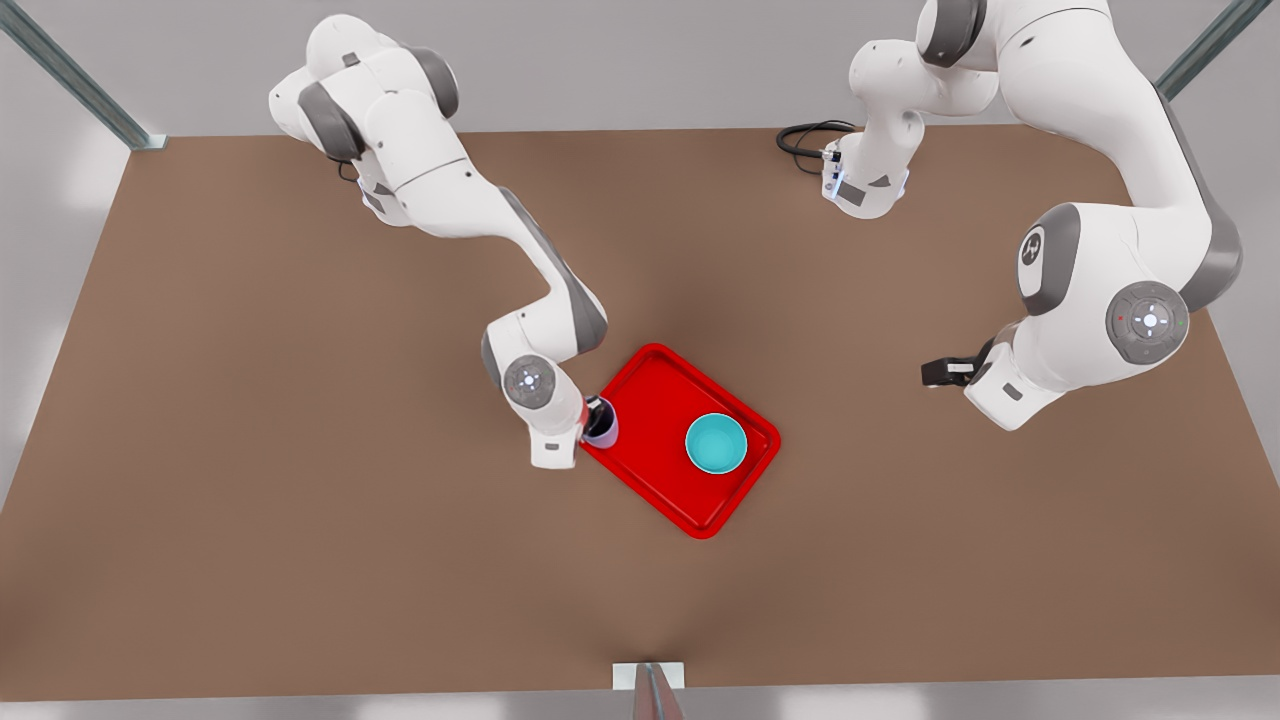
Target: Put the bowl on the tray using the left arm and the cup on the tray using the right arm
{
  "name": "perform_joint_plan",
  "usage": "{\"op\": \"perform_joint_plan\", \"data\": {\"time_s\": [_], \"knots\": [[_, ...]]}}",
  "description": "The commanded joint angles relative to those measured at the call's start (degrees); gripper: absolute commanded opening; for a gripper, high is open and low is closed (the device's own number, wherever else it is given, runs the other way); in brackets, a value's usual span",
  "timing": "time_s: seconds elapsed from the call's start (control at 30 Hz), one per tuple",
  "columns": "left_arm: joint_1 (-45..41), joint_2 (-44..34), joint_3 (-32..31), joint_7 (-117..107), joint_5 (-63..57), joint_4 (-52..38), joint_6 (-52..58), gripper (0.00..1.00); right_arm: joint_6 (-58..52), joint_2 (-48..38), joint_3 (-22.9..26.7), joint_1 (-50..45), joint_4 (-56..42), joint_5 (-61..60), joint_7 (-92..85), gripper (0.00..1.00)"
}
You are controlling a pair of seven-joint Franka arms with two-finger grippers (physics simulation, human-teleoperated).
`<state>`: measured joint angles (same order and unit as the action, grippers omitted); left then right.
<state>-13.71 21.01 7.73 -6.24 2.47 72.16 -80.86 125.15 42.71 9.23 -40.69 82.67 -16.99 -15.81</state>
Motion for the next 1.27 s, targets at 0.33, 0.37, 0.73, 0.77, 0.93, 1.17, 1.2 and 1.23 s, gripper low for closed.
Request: {"op": "perform_joint_plan", "data": {"time_s": [0.33,0.37,0.73,0.77,0.93,1.17,1.2,1.23], "knots": [[0.0,0.1,0.0,0.0,0.0,0.1,0.0,1.0,0.1,0.9,-0.1,-0.3,-0.8,-0.9,0.2,0.86],[0.0,0.1,0.0,0.0,0.0,0.1,0.0,1.0,1.1,0.9,-0.1,-0.3,-0.8,-0.9,0.3,0.99],[-0.1,-0.1,0.0,0.1,-0.1,0.0,0.0,1.0,0.4,0.2,-0.2,-0.2,-1.2,-1.0,0.2,1.0],[-0.1,-0.1,-0.1,0.1,-0.1,-0.2,-0.1,1.0,0.2,-0.1,-0.1,-0.2,-1.2,-1.0,0.2,1.0],[-0.2,0.1,-0.3,0.1,-0.1,-0.3,-0.2,1.0,-23.4,-13.0,1.8,5.9,-1.4,-1.0,1.7,1.0],[-0.3,0.1,-0.3,0.1,-0.1,-0.4,-0.4,1.0,-38.8,-34.7,11.4,13.4,1.5,19.2,11.6,1.0],[-0.3,0.1,-0.3,0.1,-0.1,-0.4,-0.4,1.0,-39.5,-35.1,11.4,13.6,1.4,19.2,11.6,1.0],[-0.3,0.1,-0.3,0.1,-0.1,-0.4,-0.4,1.0,-39.5,-35.1,11.3,13.6,1.4,19.2,11.7,1.0]]}}
